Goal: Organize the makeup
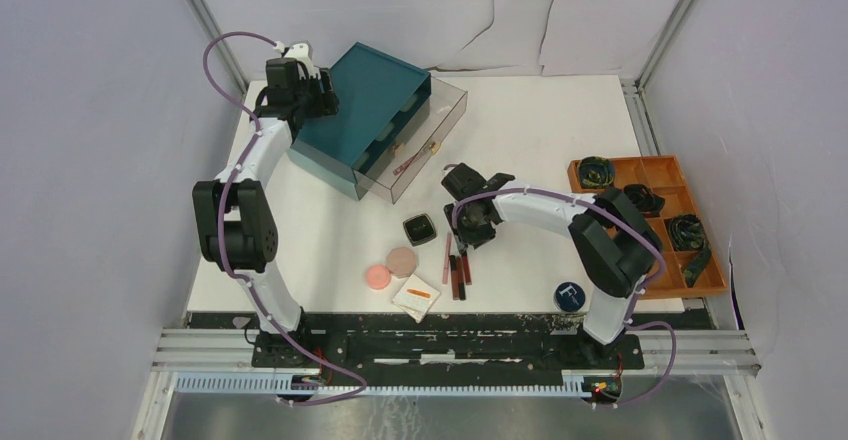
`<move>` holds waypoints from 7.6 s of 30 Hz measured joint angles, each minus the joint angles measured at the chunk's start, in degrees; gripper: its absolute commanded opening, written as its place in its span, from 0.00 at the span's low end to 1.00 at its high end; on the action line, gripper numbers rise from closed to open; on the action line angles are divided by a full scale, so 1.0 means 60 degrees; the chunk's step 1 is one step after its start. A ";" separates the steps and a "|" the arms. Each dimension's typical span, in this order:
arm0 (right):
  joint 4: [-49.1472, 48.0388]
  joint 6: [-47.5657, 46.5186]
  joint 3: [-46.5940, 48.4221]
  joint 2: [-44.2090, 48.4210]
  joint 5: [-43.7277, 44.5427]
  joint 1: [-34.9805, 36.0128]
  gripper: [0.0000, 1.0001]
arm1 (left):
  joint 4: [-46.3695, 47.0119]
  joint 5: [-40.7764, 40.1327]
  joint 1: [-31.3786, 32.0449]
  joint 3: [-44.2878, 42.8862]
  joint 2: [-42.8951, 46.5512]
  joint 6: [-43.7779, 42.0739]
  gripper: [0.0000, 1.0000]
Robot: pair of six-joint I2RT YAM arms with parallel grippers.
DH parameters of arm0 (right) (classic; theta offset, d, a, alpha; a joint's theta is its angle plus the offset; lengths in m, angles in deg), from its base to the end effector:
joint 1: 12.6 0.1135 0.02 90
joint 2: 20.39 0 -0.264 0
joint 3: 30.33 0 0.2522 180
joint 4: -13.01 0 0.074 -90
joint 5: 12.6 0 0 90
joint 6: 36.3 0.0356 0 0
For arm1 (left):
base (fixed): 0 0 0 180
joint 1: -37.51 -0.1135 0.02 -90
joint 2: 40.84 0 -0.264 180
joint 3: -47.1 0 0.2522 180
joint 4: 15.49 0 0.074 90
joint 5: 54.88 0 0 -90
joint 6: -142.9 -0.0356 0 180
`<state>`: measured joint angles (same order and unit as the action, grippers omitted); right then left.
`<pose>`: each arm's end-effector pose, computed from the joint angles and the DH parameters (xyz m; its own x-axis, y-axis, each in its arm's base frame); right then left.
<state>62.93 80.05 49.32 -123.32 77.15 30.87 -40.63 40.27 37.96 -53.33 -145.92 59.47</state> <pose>0.2484 0.2357 0.1662 -0.9283 -0.2684 -0.2571 -0.3089 0.9419 0.1320 0.4350 -0.0066 0.2936 -0.5034 -0.1100 -0.8571 0.0283 0.9892 -0.1436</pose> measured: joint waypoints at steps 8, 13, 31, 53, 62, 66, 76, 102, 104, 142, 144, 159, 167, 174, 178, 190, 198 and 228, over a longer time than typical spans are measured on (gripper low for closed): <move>-0.0390 0.0095 -0.0022 -0.0211 0.0175 0.0000 0.36 | 0.0000 0.0000 0.0000 0.0000 0.0000 0.0000 0.76; -0.0430 0.0113 -0.0022 -0.0251 0.0379 -0.0007 0.20 | 0.0004 0.0000 0.0000 0.0000 0.0000 0.0000 0.76; 0.1963 -0.0838 0.4029 0.0331 0.0918 -0.0044 0.00 | 0.0004 0.0004 0.0000 0.0000 0.0000 0.0000 0.76; -0.2062 0.1705 0.8488 -0.3814 -0.0448 -0.1402 0.62 | 0.0051 0.0266 -0.0036 0.0025 0.0011 0.0000 0.75; -0.2535 0.0984 0.7606 -0.2707 -0.0066 -0.1293 0.68 | 0.0131 0.0270 -0.0040 0.0066 0.0018 0.0000 0.75; -0.1883 0.0219 0.7176 -0.1588 0.0106 -0.1118 0.63 | 0.0131 0.0266 -0.0047 0.0066 0.0018 0.0000 0.75; 0.0080 -0.1206 0.2262 0.1898 0.0670 -0.0051 0.55 | 0.0131 0.0251 -0.0058 0.0066 0.0015 0.0000 0.75; 0.0189 -0.0747 -0.0994 0.1206 0.0076 0.1260 0.51 | 0.0226 0.0248 -0.0058 0.0066 -0.0029 0.0000 0.75; 0.0131 -0.0674 -0.1093 0.1202 0.0073 0.1257 0.51 | 0.0229 0.0248 -0.0058 0.0069 -0.0029 0.0000 0.75; 0.0882 -0.0645 0.0295 0.0765 0.1191 0.1166 0.01 | 0.0397 0.0240 -0.0062 0.0146 -0.0029 0.0000 0.75; 0.1137 -0.0809 0.1370 0.0765 0.1351 0.1042 0.00 | 0.0397 0.0240 -0.0062 0.0146 -0.0029 0.0000 0.75; -0.0135 -0.0189 0.9887 -0.2805 -0.0117 -0.0772 0.27 | 0.0361 0.0266 -0.0066 0.0117 -0.0029 0.0000 0.75; -0.0361 0.0495 1.0131 -0.4404 -0.0637 -0.1016 0.61 | 0.0357 0.0280 -0.0076 0.0117 -0.0029 0.0000 0.75; -0.0565 -0.0018 0.8349 -0.2616 -0.0517 -0.0947 0.63 | 0.0357 0.0350 -0.0084 0.0117 -0.0029 0.0000 0.75; -0.0412 -0.0525 0.6167 -0.0393 -0.0146 -0.0714 0.63 | 0.0357 0.0346 -0.0106 0.0117 -0.0029 0.0000 0.75; 0.0586 -0.0863 0.0532 0.1869 0.0561 0.1060 0.57 | 0.0361 0.0342 -0.0120 0.0117 -0.0036 0.0000 0.75; 0.0270 -0.0357 -0.0397 0.1384 0.0510 0.1373 0.56 | 0.0361 0.0346 -0.0120 0.0117 -0.0040 0.0000 0.75; 0.0423 -0.0372 0.0015 0.0594 0.1184 0.1508 0.11 | 0.0379 0.0306 -0.0127 0.0124 -0.0040 0.0000 0.75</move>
<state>65.47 77.82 49.40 -119.76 84.25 39.92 -38.36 42.11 37.19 -52.59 -146.16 59.47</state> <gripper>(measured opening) 0.167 0.753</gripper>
